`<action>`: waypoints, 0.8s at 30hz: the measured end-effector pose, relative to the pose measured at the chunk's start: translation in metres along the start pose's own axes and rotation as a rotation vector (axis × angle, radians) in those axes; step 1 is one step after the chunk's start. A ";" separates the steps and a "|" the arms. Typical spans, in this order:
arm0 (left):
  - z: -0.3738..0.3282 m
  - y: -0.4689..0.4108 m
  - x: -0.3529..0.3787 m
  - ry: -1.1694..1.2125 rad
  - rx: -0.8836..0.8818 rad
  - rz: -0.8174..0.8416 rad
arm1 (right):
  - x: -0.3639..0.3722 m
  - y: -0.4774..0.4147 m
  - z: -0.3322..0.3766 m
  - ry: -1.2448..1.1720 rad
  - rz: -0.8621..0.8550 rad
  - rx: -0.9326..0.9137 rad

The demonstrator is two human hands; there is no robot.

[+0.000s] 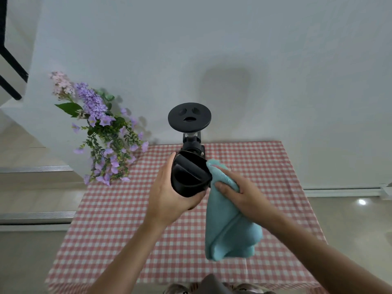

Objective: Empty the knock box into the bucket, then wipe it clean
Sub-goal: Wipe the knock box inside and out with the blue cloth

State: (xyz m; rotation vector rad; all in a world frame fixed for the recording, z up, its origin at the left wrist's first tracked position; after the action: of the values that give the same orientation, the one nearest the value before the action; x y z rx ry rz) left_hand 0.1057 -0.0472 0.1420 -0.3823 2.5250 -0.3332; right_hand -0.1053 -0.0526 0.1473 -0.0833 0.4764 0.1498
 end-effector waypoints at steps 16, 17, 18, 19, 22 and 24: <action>-0.002 0.024 0.046 0.414 -0.352 0.050 | 0.029 0.019 -0.023 -0.281 -0.335 0.169; -0.002 0.022 0.045 0.431 -0.359 0.032 | 0.033 0.021 -0.026 -0.314 -0.309 0.215; 0.000 0.020 0.043 0.461 -0.378 0.012 | 0.037 0.023 -0.031 -0.325 -0.267 0.263; 0.003 0.018 0.042 0.495 -0.403 -0.004 | 0.041 0.026 -0.033 -0.342 -0.207 0.307; 0.012 0.017 0.043 0.581 -0.477 0.054 | 0.039 0.022 -0.035 -0.454 -0.054 0.413; 0.012 0.021 0.049 0.653 -0.510 0.190 | 0.026 0.013 -0.032 -0.523 -0.052 0.449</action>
State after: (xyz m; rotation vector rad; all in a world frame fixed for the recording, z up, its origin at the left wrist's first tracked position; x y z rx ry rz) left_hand 0.0693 -0.0457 0.1015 -0.2389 3.2518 0.3292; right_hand -0.0988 -0.0404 0.1066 0.3770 -0.0226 0.0073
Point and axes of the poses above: each hand's wrist, its own y-axis away from the middle knuckle, its own x-axis out of the palm, z = x × y, the point moved 5 cm from there along -y, towards the middle knuckle, and after that the axes turned 10 degrees about -z, right-handed, at the moved point
